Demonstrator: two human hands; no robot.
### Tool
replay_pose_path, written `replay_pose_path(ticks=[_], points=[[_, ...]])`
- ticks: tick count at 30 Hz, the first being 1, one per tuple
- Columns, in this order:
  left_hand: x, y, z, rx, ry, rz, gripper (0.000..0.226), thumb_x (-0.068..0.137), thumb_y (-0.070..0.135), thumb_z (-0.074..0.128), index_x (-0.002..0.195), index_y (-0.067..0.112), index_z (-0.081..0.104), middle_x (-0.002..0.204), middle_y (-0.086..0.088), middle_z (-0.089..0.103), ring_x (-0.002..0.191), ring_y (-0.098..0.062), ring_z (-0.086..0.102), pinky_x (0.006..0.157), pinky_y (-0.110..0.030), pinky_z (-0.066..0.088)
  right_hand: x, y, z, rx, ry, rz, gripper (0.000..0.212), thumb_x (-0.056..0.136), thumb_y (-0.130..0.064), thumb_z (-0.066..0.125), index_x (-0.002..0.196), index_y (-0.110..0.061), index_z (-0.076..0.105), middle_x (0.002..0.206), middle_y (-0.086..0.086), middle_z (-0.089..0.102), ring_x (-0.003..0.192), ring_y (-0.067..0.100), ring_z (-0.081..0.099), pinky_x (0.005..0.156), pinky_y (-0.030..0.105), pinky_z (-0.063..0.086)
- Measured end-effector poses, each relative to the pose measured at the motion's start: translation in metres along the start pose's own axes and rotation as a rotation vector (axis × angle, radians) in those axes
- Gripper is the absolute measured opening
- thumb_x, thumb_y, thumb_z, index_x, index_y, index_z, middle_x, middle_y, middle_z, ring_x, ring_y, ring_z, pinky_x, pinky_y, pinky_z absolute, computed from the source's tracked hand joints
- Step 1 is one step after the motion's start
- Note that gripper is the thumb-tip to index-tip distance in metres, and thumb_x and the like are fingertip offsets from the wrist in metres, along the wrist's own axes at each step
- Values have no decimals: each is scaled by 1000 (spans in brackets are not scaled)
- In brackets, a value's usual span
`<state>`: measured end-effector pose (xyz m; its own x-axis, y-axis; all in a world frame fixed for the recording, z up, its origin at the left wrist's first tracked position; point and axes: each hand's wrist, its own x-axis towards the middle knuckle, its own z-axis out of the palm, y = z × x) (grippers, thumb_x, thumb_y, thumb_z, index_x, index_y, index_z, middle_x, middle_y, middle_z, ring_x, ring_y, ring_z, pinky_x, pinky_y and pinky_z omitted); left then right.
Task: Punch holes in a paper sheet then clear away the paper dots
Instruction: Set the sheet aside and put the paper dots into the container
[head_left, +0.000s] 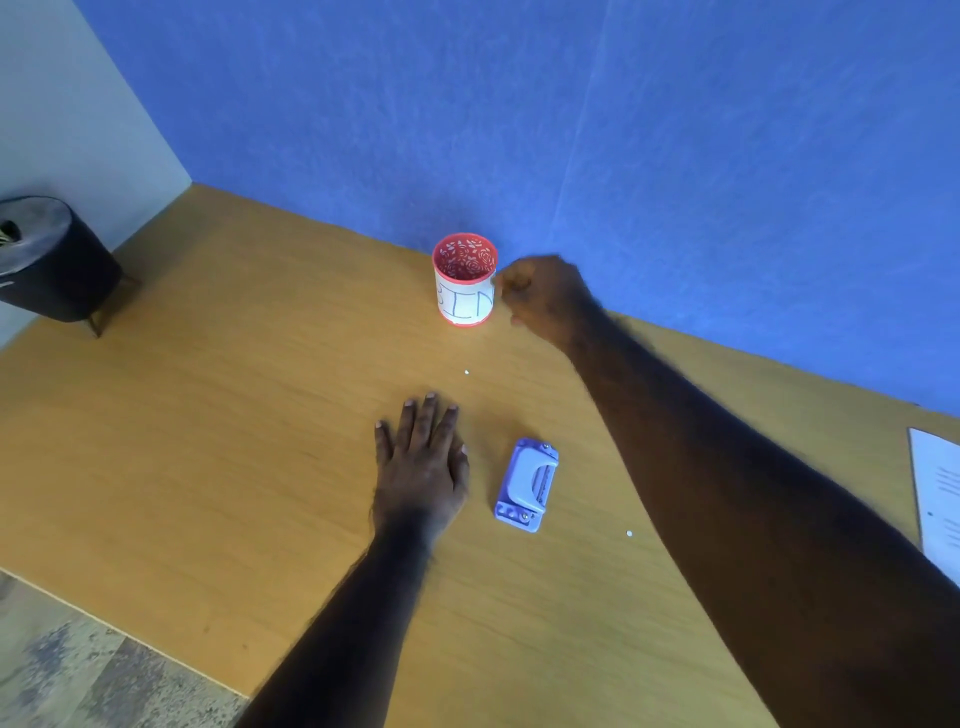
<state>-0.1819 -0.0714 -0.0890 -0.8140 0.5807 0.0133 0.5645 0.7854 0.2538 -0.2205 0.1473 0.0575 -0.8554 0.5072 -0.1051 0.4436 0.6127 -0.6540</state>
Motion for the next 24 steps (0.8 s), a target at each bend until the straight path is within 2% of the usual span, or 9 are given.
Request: replay_pose_path(ticks=[4, 9, 14, 17, 20, 24], points=[[1, 2, -1, 7, 11, -9, 59, 95, 43, 27, 150, 25, 34, 162, -2, 24, 151, -25, 17, 120, -56, 14, -26, 25, 50, -258, -204, 36, 26, 87, -27, 64, 110, -21, 75, 114, 4, 74, 95, 25, 69, 85, 40, 59], [1, 0, 0, 25, 7, -12, 58, 97, 45, 25, 153, 29, 25, 164, 0, 16, 152, -22, 9, 122, -52, 8, -26, 27, 78, -383, -168, 1, 32, 91, -28, 69, 122, -22, 69, 123, 2, 68, 103, 24, 66, 81, 40, 60], [0, 1, 0, 31, 6, -17, 58, 98, 45, 25, 153, 28, 24, 165, 0, 14, 152, -21, 6, 122, -51, 6, -17, 12, 83, -569, -151, 4, 29, 90, -27, 70, 115, -12, 70, 104, 5, 73, 83, 23, 70, 73, 37, 61], [0, 1, 0, 30, 5, -16, 58, 97, 44, 27, 152, 28, 26, 164, 0, 16, 152, -22, 9, 122, -53, 9, -14, 5, 84, -619, -156, 5, 27, 90, -24, 71, 113, -10, 67, 96, 5, 71, 74, 20, 65, 66, 30, 57], [1, 1, 1, 6, 22, -6, 57, 96, 42, 33, 150, 26, 32, 163, -2, 23, 151, -24, 15, 121, -54, 12, -11, -4, 83, -678, -186, 18, 29, 92, -20, 69, 116, -8, 60, 89, 4, 61, 72, 18, 59, 60, 28, 48], [1, 1, 1, 5, 12, -12, 57, 97, 44, 29, 152, 27, 27, 164, 0, 19, 152, -22, 10, 122, -53, 9, -11, -11, 87, -728, -236, 14, 26, 92, -15, 66, 116, -7, 59, 81, 3, 56, 72, 18, 57, 62, 25, 48]])
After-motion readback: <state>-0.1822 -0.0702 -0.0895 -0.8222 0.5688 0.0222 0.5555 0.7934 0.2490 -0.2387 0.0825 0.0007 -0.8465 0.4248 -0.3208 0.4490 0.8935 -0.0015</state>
